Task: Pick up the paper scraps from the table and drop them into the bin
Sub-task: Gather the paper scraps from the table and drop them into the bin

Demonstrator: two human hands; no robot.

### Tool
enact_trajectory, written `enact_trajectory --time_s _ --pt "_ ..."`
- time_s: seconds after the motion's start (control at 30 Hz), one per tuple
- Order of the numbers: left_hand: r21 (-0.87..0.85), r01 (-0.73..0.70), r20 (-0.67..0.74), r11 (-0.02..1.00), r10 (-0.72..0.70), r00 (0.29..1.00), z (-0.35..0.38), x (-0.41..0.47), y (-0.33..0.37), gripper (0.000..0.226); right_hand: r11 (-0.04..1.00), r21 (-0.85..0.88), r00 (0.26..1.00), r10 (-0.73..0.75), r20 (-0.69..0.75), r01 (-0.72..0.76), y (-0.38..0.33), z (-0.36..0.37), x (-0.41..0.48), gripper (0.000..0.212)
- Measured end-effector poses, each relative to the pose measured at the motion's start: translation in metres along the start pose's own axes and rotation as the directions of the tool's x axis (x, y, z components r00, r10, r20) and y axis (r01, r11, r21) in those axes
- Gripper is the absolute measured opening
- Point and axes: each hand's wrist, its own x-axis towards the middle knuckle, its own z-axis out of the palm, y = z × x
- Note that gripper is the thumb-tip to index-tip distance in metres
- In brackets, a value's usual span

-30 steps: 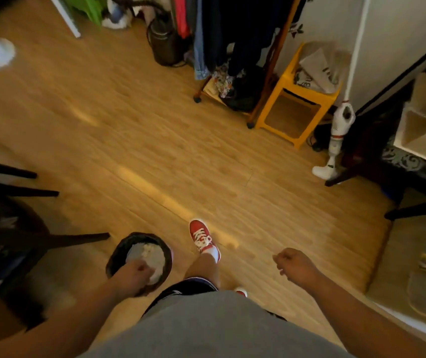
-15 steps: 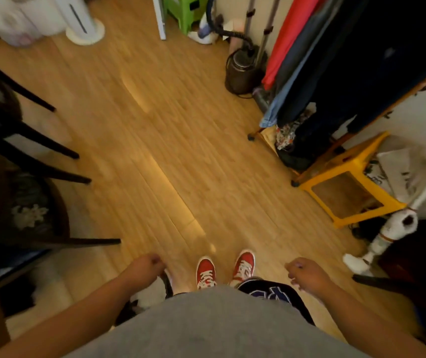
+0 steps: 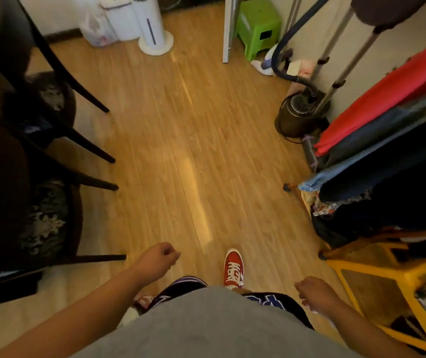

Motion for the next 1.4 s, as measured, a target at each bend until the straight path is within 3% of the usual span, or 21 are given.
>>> enact_trajectory --time_s 0.27,0.5,0.7,0.93,1.1,1.4 --pt "-0.293 0.238 -0.122 0.926 -0.283 0.951 -0.036 0.024 -0.047 0.022 0.947 -0.173 0.963 -0.261 0.07 0.27 -0.209 -0.063 0.044 0.02" --pt "-0.472 0.375 -0.059 0.798 -0.453 0.89 -0.074 0.073 -0.089 0.023 0.892 -0.227 0.918 -0.361 0.163 0.391 -0.378 -0.06 0.069 0.018" --pt "-0.436 0.347 -0.078 0.83 -0.419 0.905 -0.159 0.129 -0.06 0.024 0.812 -0.402 0.905 -0.402 0.143 0.424 -0.469 -0.087 0.082 0.02" --pt "-0.411 0.238 -0.112 0.88 -0.308 0.945 -0.268 0.197 0.037 0.024 0.888 -0.345 0.95 -0.31 0.038 0.304 -0.524 -0.143 0.116 0.02" --pt "-0.413 0.14 -0.154 0.9 -0.22 0.963 -0.332 0.254 0.104 0.02 0.906 -0.358 0.973 -0.225 0.044 0.226 -0.567 -0.175 0.158 0.02" --pt "-0.441 0.182 -0.188 0.879 -0.289 0.939 -0.441 0.326 0.162 0.024 0.821 -0.496 0.959 -0.247 0.136 0.282 -0.729 -0.21 0.228 0.026"
